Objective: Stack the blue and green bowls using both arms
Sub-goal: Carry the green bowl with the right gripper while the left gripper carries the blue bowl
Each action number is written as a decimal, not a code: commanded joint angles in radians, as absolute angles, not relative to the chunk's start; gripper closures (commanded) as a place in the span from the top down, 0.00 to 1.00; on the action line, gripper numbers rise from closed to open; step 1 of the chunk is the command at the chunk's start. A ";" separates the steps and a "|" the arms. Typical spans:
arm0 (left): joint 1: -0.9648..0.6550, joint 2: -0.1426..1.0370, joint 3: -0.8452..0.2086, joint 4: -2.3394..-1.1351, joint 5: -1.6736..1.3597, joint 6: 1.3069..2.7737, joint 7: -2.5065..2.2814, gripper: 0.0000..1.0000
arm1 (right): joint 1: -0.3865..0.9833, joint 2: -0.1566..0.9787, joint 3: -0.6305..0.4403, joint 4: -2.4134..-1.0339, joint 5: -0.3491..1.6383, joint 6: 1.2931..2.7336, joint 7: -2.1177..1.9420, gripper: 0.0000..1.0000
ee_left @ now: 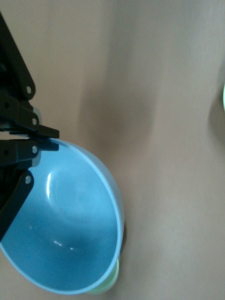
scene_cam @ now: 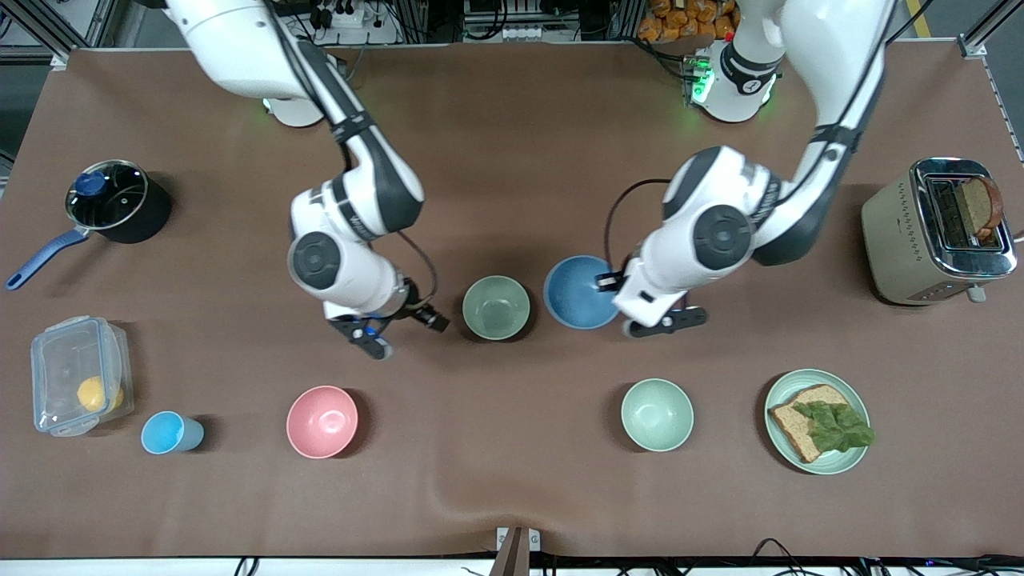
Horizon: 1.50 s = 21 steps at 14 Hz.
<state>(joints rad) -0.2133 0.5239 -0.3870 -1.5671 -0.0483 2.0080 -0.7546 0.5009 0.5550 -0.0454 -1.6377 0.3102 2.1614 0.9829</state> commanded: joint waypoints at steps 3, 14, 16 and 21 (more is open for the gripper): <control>-0.351 0.682 -0.371 -1.427 -0.066 2.127 -0.897 0.00 | 0.520 0.647 -0.034 -1.585 0.324 2.184 1.297 1.00; -0.403 0.770 -0.367 -1.433 -0.052 2.189 -0.922 0.00 | 0.537 0.752 -0.032 -1.591 0.337 2.306 1.396 1.00; -0.410 0.779 -0.367 -1.433 -0.045 2.206 -0.920 0.00 | 0.537 0.752 -0.032 -1.588 0.337 2.306 1.399 1.00; -0.411 0.804 -0.365 -1.431 -0.021 2.240 -0.917 0.00 | 0.546 0.752 -0.032 -1.586 0.334 2.319 1.453 1.00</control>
